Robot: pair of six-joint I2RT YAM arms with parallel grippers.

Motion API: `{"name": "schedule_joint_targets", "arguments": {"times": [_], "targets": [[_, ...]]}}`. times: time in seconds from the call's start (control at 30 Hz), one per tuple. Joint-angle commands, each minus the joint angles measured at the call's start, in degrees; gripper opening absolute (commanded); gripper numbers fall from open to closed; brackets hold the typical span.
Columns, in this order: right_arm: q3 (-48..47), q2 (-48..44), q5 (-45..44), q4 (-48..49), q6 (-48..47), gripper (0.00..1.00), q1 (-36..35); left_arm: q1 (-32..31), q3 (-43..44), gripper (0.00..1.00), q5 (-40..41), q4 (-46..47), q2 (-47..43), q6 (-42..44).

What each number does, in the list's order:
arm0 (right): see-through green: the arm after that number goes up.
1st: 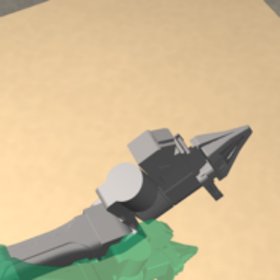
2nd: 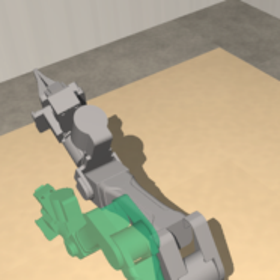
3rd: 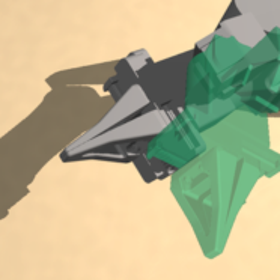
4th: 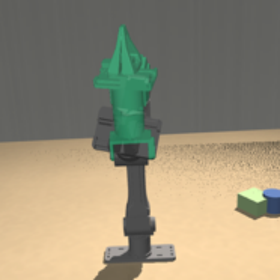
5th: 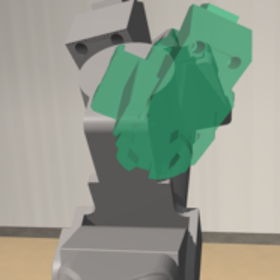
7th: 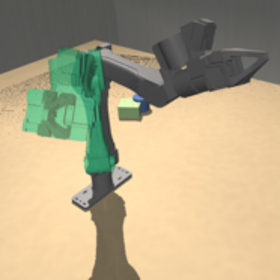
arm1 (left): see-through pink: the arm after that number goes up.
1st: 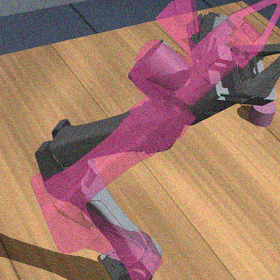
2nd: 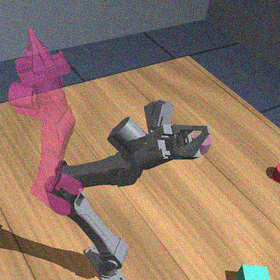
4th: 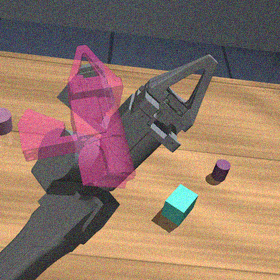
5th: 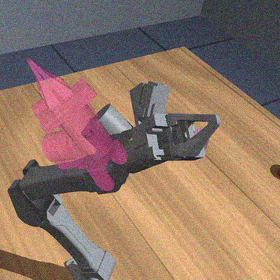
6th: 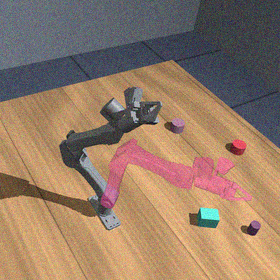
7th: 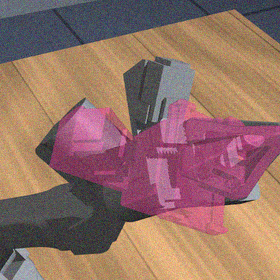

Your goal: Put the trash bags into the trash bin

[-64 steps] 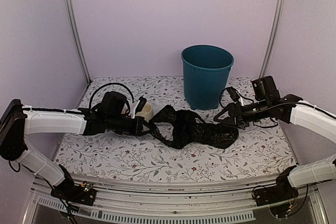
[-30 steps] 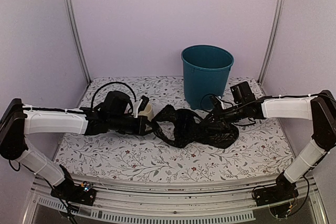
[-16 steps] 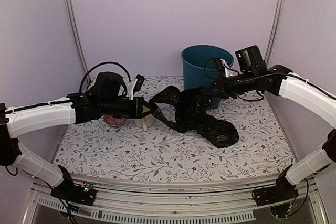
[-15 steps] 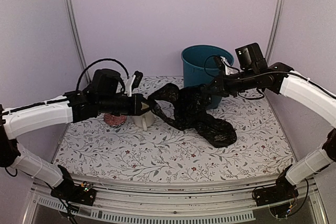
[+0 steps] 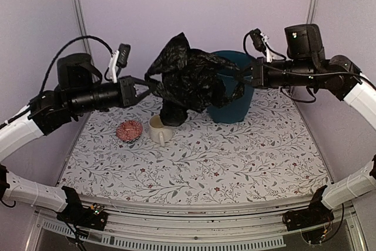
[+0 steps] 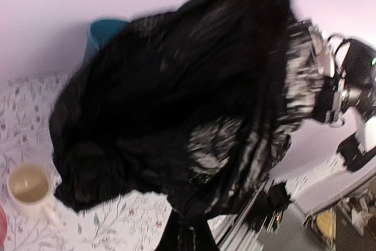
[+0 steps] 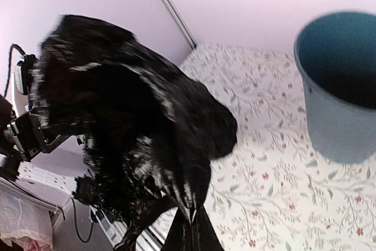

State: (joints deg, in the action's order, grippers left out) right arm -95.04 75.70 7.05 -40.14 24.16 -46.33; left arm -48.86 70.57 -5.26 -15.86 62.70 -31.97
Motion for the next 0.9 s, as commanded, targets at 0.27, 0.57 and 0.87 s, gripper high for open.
{"name": "schedule_joint_targets", "arguments": {"times": [0.27,0.57,0.87], "targets": [[13.08,-3.27,1.28,-5.40,2.90,0.02,-1.18,-6.47,-12.65,0.00,4.03,-12.57,-7.05,-1.34],[-25.33,24.34,-2.73,-2.88,-1.61,0.02,1.04,5.31,8.01,0.00,2.48,-14.63,9.65,-2.06],[-49.72,33.44,4.47,-0.61,1.88,0.01,7.00,16.17,42.93,0.00,-6.56,-15.33,27.11,5.44]]}}
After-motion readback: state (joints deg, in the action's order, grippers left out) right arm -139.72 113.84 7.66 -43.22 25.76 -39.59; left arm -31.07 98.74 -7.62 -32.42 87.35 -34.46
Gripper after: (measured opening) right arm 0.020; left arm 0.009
